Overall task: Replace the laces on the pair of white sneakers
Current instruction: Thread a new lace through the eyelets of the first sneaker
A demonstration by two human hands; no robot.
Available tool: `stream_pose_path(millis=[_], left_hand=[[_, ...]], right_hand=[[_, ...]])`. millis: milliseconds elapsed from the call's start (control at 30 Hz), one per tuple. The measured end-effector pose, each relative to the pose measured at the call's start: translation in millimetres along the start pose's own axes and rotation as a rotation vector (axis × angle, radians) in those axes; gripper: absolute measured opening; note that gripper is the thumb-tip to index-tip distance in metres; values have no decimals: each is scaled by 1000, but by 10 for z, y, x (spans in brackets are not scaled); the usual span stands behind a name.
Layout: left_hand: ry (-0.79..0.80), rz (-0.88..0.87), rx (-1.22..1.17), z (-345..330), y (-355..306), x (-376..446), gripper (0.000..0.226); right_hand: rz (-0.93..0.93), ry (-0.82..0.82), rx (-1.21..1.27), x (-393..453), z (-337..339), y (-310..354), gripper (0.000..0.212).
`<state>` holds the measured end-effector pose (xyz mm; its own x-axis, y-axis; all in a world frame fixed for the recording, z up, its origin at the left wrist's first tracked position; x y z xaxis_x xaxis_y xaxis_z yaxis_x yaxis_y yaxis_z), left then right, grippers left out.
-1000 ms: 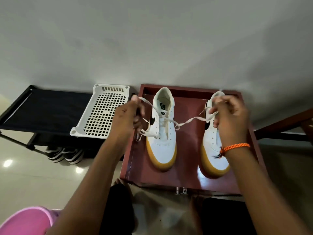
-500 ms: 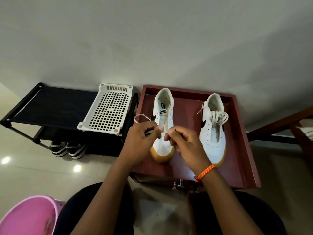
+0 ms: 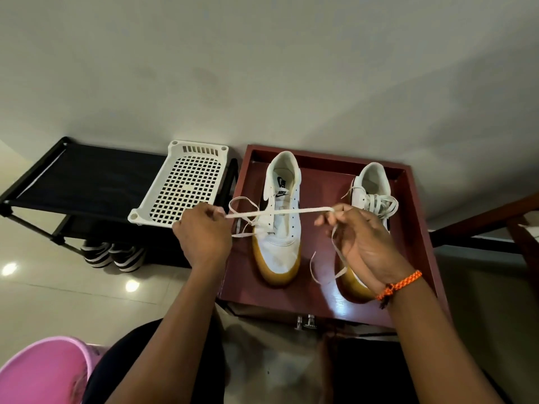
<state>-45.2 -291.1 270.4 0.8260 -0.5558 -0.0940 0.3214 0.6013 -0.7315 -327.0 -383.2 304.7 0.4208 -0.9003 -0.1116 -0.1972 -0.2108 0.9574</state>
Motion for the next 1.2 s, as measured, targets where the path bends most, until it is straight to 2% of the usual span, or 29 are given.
stream_pose_path(millis=[67, 100, 167, 233, 333, 367, 433, 500, 533, 600, 633, 667, 733, 800, 867, 933, 1033, 1200], left_hand=[[-41, -226, 35, 39, -305, -142, 31], [46, -385, -74, -36, -493, -231, 35], [375, -597, -293, -315, -794, -533, 25], [619, -646, -287, -593, -892, -810, 24], [716, -573, -273, -766, -821, -844, 18], [707, -542, -305, -755, -803, -784, 17], [610, -471, -382, -603, -783, -581, 29], [395, -319, -445, -339, -665, -301, 32], [237, -212, -452, -184, -532, -161, 30], [-102, -31, -348, 156, -207, 20, 26], [-201, 0, -227, 260, -130, 50, 25], [-232, -32, -101, 282, -141, 51, 26], [-153, -250, -13, 145, -360, -52, 26], [125, -508, -179, -163, -692, -306, 25], [481, -608, -348, -492, -905, -645, 27], [646, -626, -355, -702, -950, -840, 28], [680, -590, -256, -842, -834, -786, 26], [449, -510, -143, -592, -713, -372, 27]], right_hand=[[32, 21, -253, -21, -88, -21, 37], [26, 23, -338, -21, -141, -83, 36], [-2, 33, -411, -22, -267, -208, 33], [29, 18, -486, -14, -335, -244, 35], [31, -3, -560, 15, -287, -258, 34], [10, 3, -576, 17, -271, -272, 32], [-37, 18, -566, 21, -235, -300, 32], [-57, 2, -501, 40, -170, -257, 32], [-52, -16, -458, 57, -122, -216, 32], [-23, -68, -398, 91, -11, -114, 32], [-12, -95, -390, 106, 42, -89, 32], [0, -113, -391, 113, 69, -86, 32], [14, -105, -443, 106, 19, -123, 31], [20, -49, -522, 94, -129, -204, 28], [42, 4, -588, 84, -267, -265, 27], [61, 17, -655, 81, -333, -262, 30], [40, 33, -694, 71, -312, -242, 39], [12, -51, -747, 89, -79, -197, 26]])
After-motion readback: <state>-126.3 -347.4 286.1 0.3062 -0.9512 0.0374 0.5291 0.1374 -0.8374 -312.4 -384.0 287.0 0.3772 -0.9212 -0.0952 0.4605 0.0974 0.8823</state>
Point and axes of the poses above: each hand's wrist, its own x-axis towards the middle knuckle, its own z-axis out of the back of the hand, y = z × x, the point moved 9 cm from there along x, towards the middle knuckle, and after that the axes turned 2 degrees about x, right-handed, at the moved point
